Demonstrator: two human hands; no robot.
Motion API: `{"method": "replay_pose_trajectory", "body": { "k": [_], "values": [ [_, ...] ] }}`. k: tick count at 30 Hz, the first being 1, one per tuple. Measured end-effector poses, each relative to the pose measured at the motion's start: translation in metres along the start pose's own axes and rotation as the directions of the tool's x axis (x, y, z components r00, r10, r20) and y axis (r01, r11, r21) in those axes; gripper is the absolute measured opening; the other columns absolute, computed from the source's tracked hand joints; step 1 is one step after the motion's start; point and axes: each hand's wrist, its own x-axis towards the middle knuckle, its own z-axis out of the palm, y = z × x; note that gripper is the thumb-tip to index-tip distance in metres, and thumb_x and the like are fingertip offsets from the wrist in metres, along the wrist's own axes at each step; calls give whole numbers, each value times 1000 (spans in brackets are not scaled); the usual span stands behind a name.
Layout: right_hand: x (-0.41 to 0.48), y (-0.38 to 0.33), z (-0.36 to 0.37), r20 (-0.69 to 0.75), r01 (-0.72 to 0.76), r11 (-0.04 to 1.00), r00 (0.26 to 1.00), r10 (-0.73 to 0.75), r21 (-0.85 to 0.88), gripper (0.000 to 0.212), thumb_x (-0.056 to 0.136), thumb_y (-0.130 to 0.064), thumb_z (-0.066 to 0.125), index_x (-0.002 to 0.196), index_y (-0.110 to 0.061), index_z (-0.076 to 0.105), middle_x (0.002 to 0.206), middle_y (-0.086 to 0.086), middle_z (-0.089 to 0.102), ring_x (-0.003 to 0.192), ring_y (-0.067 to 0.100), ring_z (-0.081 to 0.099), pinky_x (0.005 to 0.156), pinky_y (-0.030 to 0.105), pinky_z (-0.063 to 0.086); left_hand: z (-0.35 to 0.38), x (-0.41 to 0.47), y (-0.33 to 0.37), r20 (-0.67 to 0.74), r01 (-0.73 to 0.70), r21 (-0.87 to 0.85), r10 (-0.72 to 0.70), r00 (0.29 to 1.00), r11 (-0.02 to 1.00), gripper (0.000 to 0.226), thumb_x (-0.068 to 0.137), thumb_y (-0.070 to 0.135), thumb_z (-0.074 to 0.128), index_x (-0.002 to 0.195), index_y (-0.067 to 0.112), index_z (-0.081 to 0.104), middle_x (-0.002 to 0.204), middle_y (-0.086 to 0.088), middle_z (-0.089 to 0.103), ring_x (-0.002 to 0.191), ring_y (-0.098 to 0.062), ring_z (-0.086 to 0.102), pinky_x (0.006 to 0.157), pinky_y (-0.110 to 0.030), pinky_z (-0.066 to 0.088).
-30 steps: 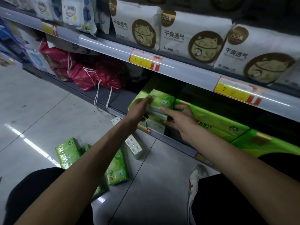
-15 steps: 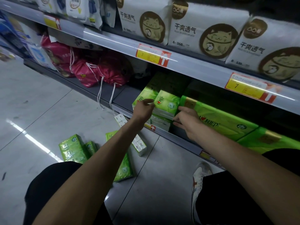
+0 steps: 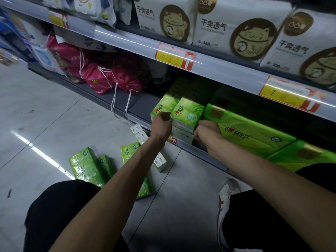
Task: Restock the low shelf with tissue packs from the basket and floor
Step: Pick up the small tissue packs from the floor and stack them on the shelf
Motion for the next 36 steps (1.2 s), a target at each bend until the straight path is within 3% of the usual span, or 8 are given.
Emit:
{"method": "replay_pose_trajectory", "body": {
  "k": [7, 13, 17, 20, 23, 25, 27, 36],
  "values": [
    [0, 4, 3, -9, 3, 999, 1000, -3, -33, 25, 75, 13, 47, 70, -9, 58, 73, 12, 57, 77, 26, 55, 67, 29, 39, 1, -3, -3, 32, 33, -50, -31, 999, 998, 42, 98, -9, 49, 137, 2, 61, 124, -17, 67, 106, -31, 69, 84, -40, 55],
    [-1, 7, 3, 9, 20, 998, 1000, -19, -52, 27, 80, 11, 48, 93, -4, 68, 81, 10, 62, 84, 28, 59, 67, 27, 42, -2, -12, -3, 95, 65, -45, -61, 994, 997, 58, 94, -13, 43, 146, 11, 54, 103, -9, 66, 78, -24, 55, 65, -34, 44],
    [2, 9, 6, 16, 10, 997, 1000, -9, -80, 30, 82, 6, 49, 101, -7, 69, 97, 15, 71, 100, 36, 67, 84, 41, 56, -3, -18, -2, 113, 50, -11, -49, 992, 999, 68, 90, -11, 44, 152, 14, 49, 87, -11, 61, 60, -16, 42, 53, -27, 36],
    [-5, 10, 7, -52, 136, 915, 984, -168, -380, 43, 86, 1, 58, 127, -11, 60, 128, 13, 61, 118, 33, 59, 100, 46, 53, -2, -26, 6, 62, -62, 158, 53, 997, 986, 65, 92, -1, 53, 154, 17, 45, 130, -15, 60, 70, -18, 60, 60, -26, 50],
    [-18, 16, 5, 89, 393, 679, 895, -436, -620, 72, 87, 0, 65, 153, -8, 37, 151, 13, 38, 138, 33, 42, 111, 44, 44, -1, -35, 1, 86, -328, 504, 332, 939, 799, 70, 84, 4, 59, 151, 23, 47, 148, -9, 49, 116, -30, 60, 87, -43, 55],
    [-21, 19, 4, 211, 459, 553, 866, -454, -695, 76, 89, -3, 67, 156, -5, 31, 157, 14, 28, 141, 34, 39, 111, 42, 43, -2, -37, -7, 201, -452, 683, 447, 872, 574, 72, 79, 4, 60, 147, 26, 53, 148, -7, 49, 122, -36, 58, 91, -46, 53],
    [-22, 20, 3, 278, 462, 483, 871, -405, -744, 77, 89, -4, 67, 156, -4, 30, 162, 14, 21, 138, 35, 43, 108, 40, 47, -6, -38, -14, 271, -474, 756, 443, 855, 451, 75, 78, 4, 62, 148, 29, 51, 153, -5, 46, 120, -37, 59, 93, -47, 51],
    [-17, 25, -6, 353, 456, 392, 883, -309, -799, 96, 86, -7, 71, 163, -15, 14, 166, 5, 6, 146, 34, 34, 108, 44, 48, -11, -47, -21, 367, -488, 798, 357, 859, 354, 84, 92, 15, 61, 164, 34, 20, 173, -2, 15, 121, -37, 62, 90, -43, 51]
  ]
}}
